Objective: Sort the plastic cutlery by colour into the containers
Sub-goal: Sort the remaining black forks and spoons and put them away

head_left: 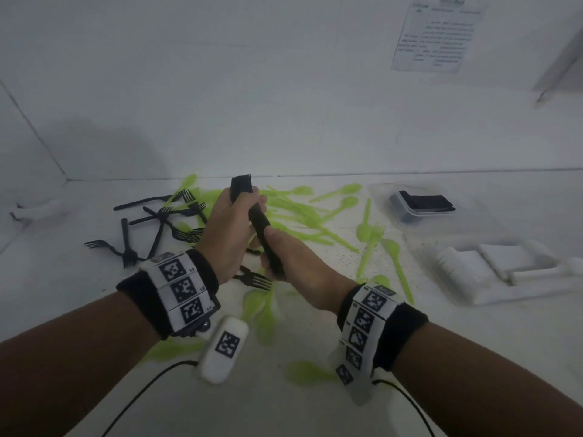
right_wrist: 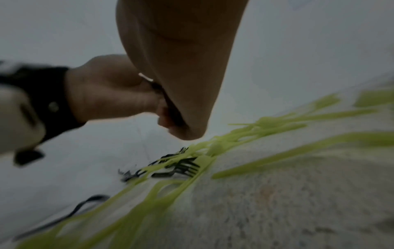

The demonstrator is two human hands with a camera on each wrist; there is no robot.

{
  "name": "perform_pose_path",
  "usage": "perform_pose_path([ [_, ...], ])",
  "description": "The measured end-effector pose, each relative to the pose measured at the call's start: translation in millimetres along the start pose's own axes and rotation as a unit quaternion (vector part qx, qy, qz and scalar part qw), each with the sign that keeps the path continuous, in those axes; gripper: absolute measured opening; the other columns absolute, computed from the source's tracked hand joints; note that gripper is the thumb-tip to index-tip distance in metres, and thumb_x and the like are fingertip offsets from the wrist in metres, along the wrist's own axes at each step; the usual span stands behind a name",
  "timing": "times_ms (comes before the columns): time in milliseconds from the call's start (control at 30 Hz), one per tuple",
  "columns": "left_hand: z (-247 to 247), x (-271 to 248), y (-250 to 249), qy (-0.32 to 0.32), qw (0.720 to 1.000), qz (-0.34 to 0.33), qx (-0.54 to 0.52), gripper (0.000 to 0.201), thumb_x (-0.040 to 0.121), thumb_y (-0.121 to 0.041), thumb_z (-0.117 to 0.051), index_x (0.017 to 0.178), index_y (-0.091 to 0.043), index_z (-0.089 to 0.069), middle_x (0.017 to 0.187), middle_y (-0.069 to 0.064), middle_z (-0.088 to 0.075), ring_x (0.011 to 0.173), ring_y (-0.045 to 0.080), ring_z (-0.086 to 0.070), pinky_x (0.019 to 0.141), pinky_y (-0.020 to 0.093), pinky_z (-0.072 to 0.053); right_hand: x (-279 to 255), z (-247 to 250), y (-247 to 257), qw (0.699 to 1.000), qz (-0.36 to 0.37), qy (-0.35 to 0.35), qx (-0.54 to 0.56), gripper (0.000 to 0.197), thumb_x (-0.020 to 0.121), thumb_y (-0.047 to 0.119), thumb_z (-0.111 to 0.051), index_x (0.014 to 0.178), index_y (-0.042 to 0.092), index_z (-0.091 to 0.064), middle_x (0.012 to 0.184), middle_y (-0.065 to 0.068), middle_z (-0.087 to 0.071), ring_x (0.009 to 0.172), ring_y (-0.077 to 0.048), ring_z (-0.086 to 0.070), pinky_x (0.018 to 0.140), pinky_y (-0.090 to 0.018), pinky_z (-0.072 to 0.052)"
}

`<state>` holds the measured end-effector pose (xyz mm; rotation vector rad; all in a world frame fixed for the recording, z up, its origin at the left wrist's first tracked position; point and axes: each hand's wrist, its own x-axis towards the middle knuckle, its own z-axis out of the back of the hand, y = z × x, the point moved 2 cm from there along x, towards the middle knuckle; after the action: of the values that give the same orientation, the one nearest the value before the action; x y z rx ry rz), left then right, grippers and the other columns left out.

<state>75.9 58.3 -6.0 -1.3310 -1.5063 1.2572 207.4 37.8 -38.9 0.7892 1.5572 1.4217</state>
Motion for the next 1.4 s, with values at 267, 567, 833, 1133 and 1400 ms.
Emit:
perform_pose_path([
  [267, 11.5, 19.0, -13.2, 0.175, 0.888, -0.198, 0.376, 0.026, 0.089, -0.017, -0.078, 0.114, -0.022, -0.072, 0.104, -0.008, -0.075, 0.094, 0.004, -0.068, 0.086, 0.021, -0.053, -11.6, 105.5, 32.0, 0.816, 0.175, -0.143, -0.532, 0.035, 0.099, 0.051, -0.059, 0.125, 0.030, -0.067, 0.097, 0.001, -0.062, 0.092, -0.022, -0.055, 0.082, -0.039, -0.045],
  [567, -92.8, 31.9, 18.1, 0.177, 0.880, -0.261, 0.356, 0.025, 0.090, -0.014, -0.076, 0.110, -0.026, -0.068, 0.103, -0.008, -0.074, 0.098, 0.013, -0.070, 0.092, 0.033, -0.056, -36.7, 191.5, 25.4, 0.772, 0.154, -0.216, -0.577, 0.034, 0.095, 0.052, -0.060, 0.120, 0.030, -0.064, 0.099, 0.006, -0.057, 0.092, -0.023, -0.056, 0.097, -0.051, -0.043],
  [833, -224.4, 39.3, 42.8, 0.149, 0.858, -0.290, 0.396, 0.027, 0.087, -0.016, -0.079, 0.111, -0.023, -0.069, 0.102, -0.010, -0.074, 0.096, 0.010, -0.070, 0.090, 0.032, -0.055, -46.3, 298.4, 40.9, 0.784, 0.167, -0.140, -0.581, 0.032, 0.102, 0.046, -0.054, 0.122, 0.023, -0.062, 0.100, 0.001, -0.063, 0.093, -0.027, -0.063, 0.089, -0.047, -0.047],
  [1133, -320.7, 73.5, 83.5, 0.164, 0.845, -0.185, 0.474, 0.036, 0.092, -0.031, -0.073, 0.126, -0.028, -0.062, 0.122, -0.010, -0.066, 0.112, 0.011, -0.059, 0.099, 0.029, -0.044, -27.6, 427.3, 25.5, 0.813, 0.083, -0.101, -0.568, 0.030, 0.100, 0.045, -0.058, 0.123, 0.027, -0.060, 0.106, 0.002, -0.057, 0.099, -0.023, -0.058, 0.087, -0.043, -0.050],
  [1400, -352.6, 130.1, 98.6, 0.184, 0.722, -0.063, 0.664, 0.091, 0.080, -0.050, -0.081, 0.153, -0.023, -0.033, 0.155, 0.009, -0.035, 0.143, 0.031, -0.035, 0.116, 0.047, -0.034, 5.8, 479.4, 6.3, 0.798, 0.009, -0.028, -0.602, 0.027, 0.099, 0.045, -0.059, 0.115, 0.024, -0.062, 0.111, -0.002, -0.065, 0.098, -0.023, -0.058, 0.084, -0.038, -0.049],
])
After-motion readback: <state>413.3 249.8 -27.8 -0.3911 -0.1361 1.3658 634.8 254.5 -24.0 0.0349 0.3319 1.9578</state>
